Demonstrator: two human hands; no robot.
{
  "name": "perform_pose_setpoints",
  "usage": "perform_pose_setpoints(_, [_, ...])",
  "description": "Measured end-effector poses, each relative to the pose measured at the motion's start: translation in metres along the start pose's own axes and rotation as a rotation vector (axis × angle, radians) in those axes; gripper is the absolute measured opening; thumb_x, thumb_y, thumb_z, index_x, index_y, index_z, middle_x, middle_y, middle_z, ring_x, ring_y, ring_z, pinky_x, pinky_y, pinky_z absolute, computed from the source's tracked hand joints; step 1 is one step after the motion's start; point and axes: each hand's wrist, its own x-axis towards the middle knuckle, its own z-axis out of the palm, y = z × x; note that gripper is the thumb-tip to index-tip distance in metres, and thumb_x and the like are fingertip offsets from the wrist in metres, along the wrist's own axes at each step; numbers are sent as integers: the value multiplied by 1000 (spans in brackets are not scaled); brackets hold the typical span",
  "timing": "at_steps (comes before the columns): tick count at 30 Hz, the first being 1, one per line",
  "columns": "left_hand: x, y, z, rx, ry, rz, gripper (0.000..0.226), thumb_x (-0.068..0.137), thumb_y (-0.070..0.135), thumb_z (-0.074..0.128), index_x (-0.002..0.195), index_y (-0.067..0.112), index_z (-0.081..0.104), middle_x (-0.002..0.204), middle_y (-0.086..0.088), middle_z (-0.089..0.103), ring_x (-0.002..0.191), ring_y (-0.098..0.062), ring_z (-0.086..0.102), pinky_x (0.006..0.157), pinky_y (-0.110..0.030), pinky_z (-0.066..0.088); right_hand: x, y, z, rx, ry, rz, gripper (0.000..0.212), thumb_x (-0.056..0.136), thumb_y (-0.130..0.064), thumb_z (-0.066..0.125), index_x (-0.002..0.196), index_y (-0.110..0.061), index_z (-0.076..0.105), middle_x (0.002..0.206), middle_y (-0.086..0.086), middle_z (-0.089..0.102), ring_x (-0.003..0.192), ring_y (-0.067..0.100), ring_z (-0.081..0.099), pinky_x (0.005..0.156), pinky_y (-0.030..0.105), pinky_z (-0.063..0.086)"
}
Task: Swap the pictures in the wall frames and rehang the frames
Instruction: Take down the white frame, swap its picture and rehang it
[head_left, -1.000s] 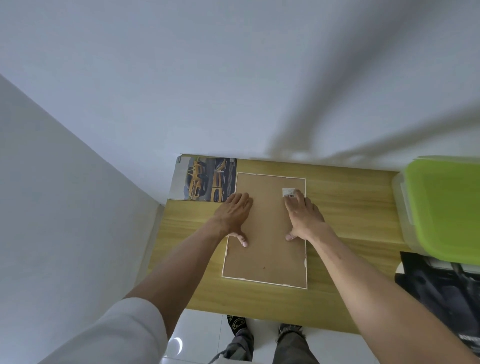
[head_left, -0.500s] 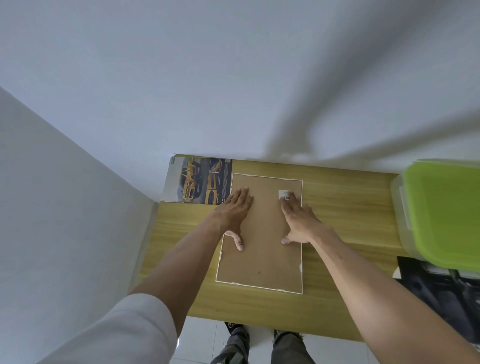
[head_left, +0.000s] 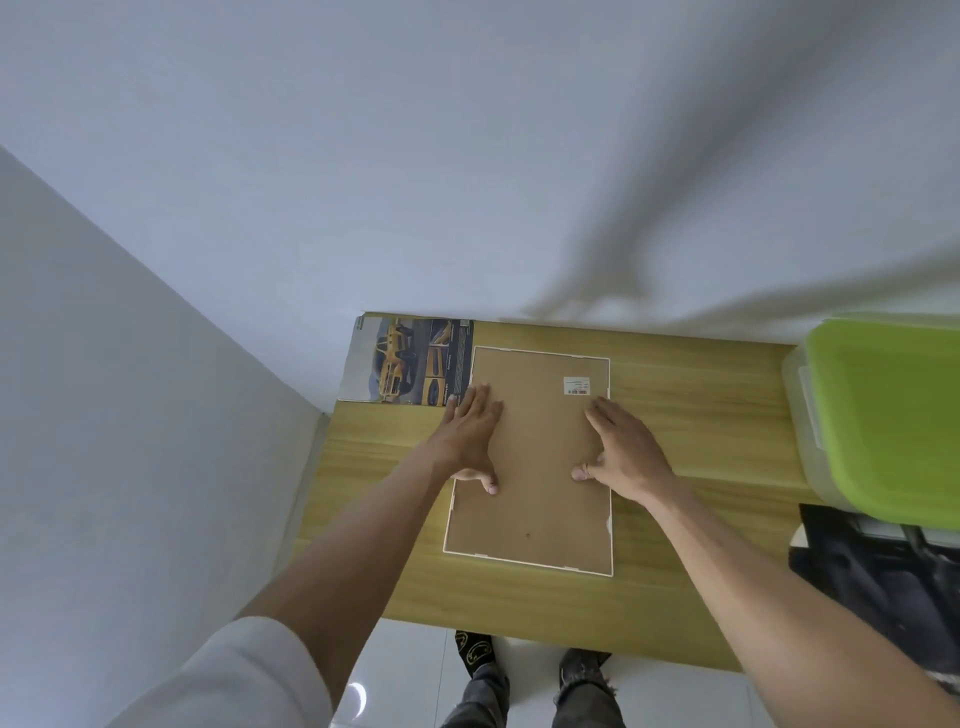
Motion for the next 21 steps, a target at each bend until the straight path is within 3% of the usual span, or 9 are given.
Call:
perform_pose_setpoints(2, [-11,3,9,-195,60,-79,117,69,44,82,155,15,10,163,-11,-12,150,-29,-11,123,-46,5,-21,-3,12,147,106,72,83,83,-42,76,152,-18,35,163,5,18,149,24,22,114,40,32])
perform_pose_setpoints(4, [-21,10,15,-362,205,-198,86,77,32,75,146,11,30,159,-13,18,146,-35,18,116,-42,28,-38,-10,20,262,181,165,67,93,-37,66,150,-20,36,155,4,30,143,23,34,105,37,41])
perform_pose_setpoints(7, [-29,20,15,-561,319,-362,56,80,19,67,131,6,46,134,-15,47,125,-34,44,97,-40,42,-47,-24,24,468,161,327,62,95,-29,62,151,-18,37,147,4,40,134,22,45,105,31,39])
perform_pose_setpoints(9, [-30,21,14,-692,329,-396,56,80,15,68,132,4,49,131,-16,51,124,-34,48,98,-39,42,-50,-31,22,605,141,388,63,90,-27,65,148,-19,42,143,5,47,133,23,47,104,33,41])
perform_pose_setpoints(11, [-32,20,12,-831,336,-424,65,78,9,71,139,5,47,134,-15,54,123,-31,51,100,-38,45,-55,-33,19,757,173,426,50,86,-21,68,134,-18,53,115,-2,61,116,23,57,91,31,45])
perform_pose_setpoints(13, [-37,17,11,-948,356,-443,65,77,2,72,137,6,48,128,-12,60,111,-27,58,88,-35,49,-60,-31,14,895,198,469,50,89,-9,69,135,-5,49,89,-10,54,100,22,58,86,29,42])
perform_pose_setpoints(15, [-44,16,9,-1040,353,-463,56,76,-2,71,129,9,55,112,-7,62,104,-26,57,80,-32,46,-67,-28,13,968,232,501,52,90,-4,68,138,-3,48,87,-9,56,90,20,62,83,29,45])
perform_pose_setpoints(18, [-53,14,9,-1141,328,-454,39,69,-6,73,71,26,52,79,3,57,85,-24,55,77,-33,47,-72,-22,15,1029,250,500,42,87,-2,70,126,-14,62,96,-1,72,84,16,70,73,30,55])
perform_pose_setpoints(21, [-64,15,-1,-1277,280,-361,31,67,-12,71,85,13,72,81,0,69,74,-15,64,65,-19,48,-81,-18,4,1060,268,460,36,85,-2,71,113,-23,66,100,1,74,87,19,73,71,31,56])
